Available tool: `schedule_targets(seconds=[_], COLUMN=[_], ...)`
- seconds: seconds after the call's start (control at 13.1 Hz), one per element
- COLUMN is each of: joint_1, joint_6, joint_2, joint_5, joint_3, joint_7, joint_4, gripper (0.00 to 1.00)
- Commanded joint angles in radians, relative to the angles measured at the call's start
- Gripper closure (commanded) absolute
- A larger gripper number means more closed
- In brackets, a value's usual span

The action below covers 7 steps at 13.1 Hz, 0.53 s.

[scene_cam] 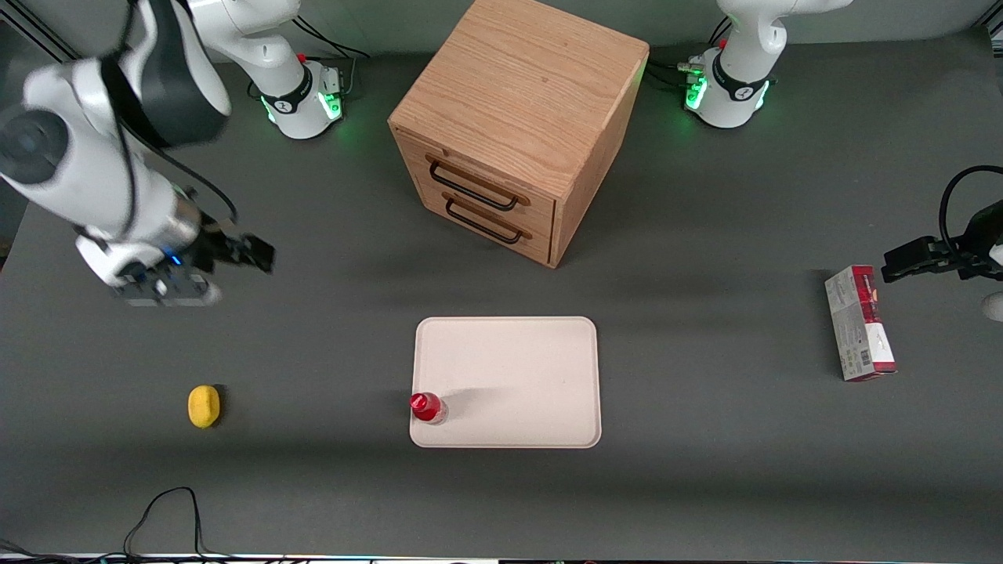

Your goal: Place coke bottle on tray

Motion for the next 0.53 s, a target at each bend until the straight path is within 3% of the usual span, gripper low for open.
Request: schedule_targets(seconds=[0.0, 0.38, 0.46], joint_1=[0.011, 0.000, -0.082], joint_6=[0.023, -0.097, -0.112], joint_2=[-0.143, -0.060, -0.027], joint_5=[0.030, 0.030, 0.043], joint_3=[-0.071, -0.083, -0.057], joint_7=[-0.103, -0.101, -0.104], joint_4=[-0.138, 0.045, 0.075], gripper=[0.00, 0.00, 0.00])
